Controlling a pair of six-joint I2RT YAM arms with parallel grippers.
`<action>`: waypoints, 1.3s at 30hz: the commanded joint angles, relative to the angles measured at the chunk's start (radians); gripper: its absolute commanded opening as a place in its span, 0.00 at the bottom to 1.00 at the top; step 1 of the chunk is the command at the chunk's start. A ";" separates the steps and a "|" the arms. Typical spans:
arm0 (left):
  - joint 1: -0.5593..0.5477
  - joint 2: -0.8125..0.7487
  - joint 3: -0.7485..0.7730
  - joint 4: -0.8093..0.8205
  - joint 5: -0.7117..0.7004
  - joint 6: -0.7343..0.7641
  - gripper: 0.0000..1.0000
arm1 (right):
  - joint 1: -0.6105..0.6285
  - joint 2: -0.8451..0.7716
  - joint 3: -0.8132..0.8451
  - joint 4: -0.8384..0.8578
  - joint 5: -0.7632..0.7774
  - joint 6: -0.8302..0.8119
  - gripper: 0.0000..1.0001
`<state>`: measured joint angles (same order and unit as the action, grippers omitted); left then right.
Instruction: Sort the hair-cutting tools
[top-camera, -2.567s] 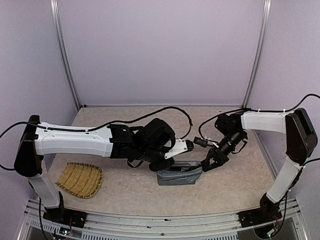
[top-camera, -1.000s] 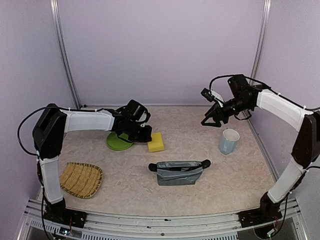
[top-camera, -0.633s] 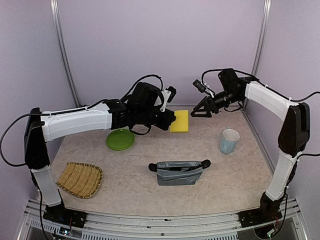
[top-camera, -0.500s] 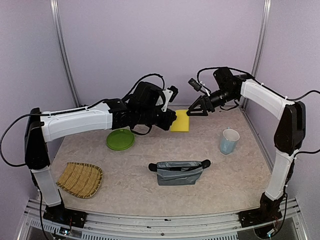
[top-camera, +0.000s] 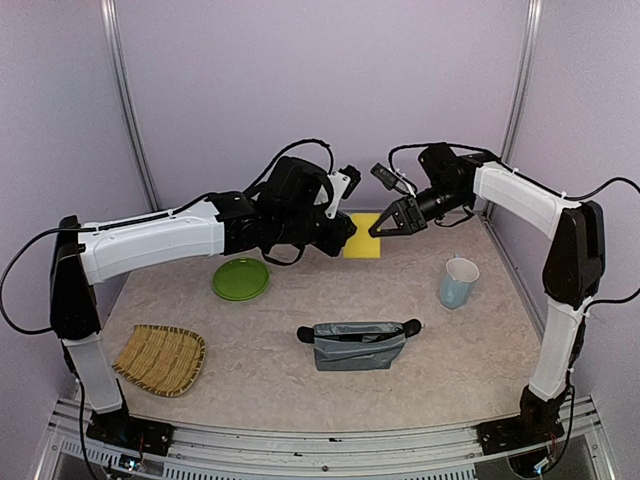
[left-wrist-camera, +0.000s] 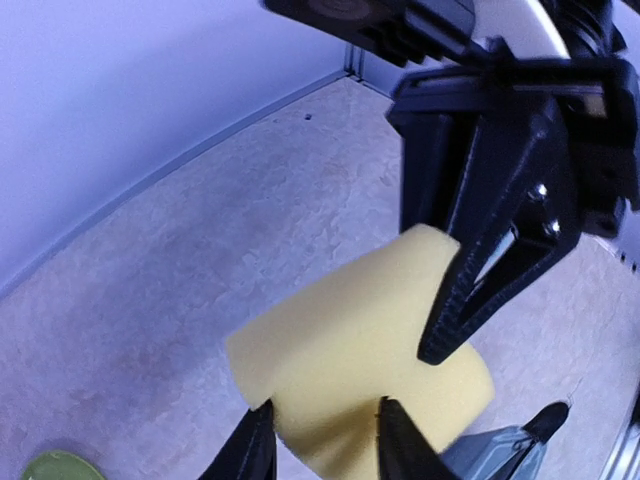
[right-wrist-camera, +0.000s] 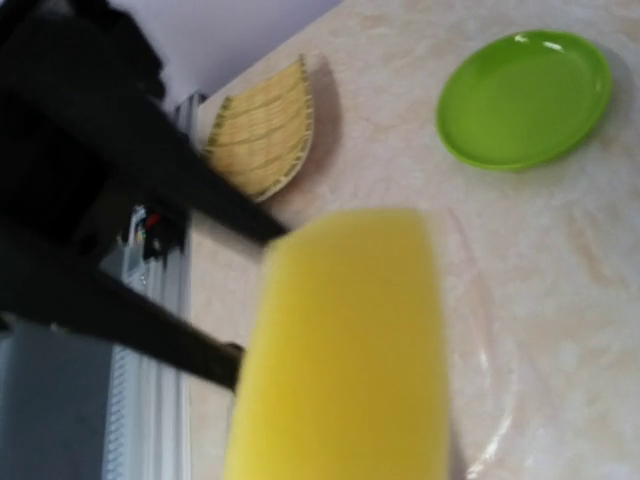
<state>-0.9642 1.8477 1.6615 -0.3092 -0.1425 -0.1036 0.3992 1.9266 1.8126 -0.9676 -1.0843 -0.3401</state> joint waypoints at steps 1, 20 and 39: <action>0.007 -0.024 0.000 0.017 0.002 -0.052 0.42 | 0.004 0.009 -0.006 -0.034 -0.092 -0.085 0.00; 0.155 -0.115 -0.319 0.550 0.706 -0.402 0.65 | 0.001 -0.136 -0.206 0.183 -0.241 -0.012 0.00; 0.154 -0.025 -0.252 0.549 0.791 -0.440 0.30 | 0.000 -0.123 -0.185 0.154 -0.252 -0.025 0.02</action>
<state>-0.8120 1.7893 1.3670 0.2096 0.5941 -0.5377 0.3992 1.8267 1.6073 -0.8143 -1.3319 -0.3721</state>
